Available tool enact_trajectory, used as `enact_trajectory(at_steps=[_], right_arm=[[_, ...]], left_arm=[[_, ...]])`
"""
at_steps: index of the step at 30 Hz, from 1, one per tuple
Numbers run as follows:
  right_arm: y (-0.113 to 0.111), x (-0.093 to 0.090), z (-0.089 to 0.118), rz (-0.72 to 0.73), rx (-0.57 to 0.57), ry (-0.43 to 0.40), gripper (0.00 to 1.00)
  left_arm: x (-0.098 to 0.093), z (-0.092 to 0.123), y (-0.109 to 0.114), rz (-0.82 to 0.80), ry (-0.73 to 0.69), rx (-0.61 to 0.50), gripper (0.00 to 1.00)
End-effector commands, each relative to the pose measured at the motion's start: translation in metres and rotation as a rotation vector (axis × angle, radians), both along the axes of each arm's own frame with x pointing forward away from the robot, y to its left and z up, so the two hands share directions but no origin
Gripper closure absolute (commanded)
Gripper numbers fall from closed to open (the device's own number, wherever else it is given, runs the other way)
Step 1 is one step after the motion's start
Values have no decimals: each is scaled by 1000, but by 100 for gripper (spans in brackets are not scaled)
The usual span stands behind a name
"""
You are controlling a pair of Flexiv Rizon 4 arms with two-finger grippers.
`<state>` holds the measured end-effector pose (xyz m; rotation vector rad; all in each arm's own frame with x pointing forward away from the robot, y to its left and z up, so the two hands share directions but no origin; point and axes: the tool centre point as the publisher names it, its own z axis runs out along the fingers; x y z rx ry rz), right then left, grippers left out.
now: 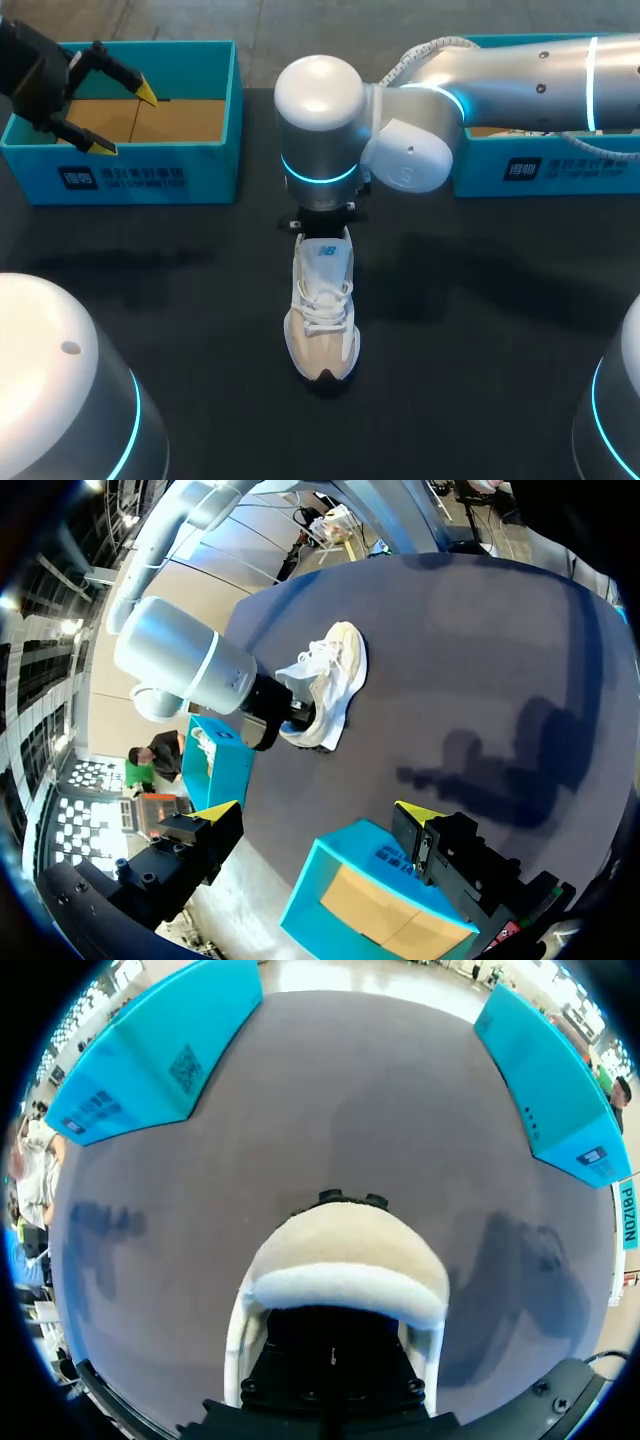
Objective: Take the shoe out of the shoebox, open the shoe tongue, remove and reinsert the insole, then place the shoe into the shoebox
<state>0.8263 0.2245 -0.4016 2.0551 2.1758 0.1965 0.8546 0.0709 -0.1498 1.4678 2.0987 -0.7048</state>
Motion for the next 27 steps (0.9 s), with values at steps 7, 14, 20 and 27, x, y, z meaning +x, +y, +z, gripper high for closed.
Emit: enact_trajectory(at_steps=[7,14,20,27], right_arm=[[-2,-4,-4,-3,-17,19,100],[-9,-15,24,-24,-54,25,100],[-11,-22,42,-37,-45,134,100],[-10,-29,51,-61,-20,273,100]], left_arm=[[-2,0,-1,2,3,5,0],[2,-6,-1,-5,8,-5,0],[3,-10,-1,-11,15,-19,0],[5,-13,-2,-23,16,-29,0]])
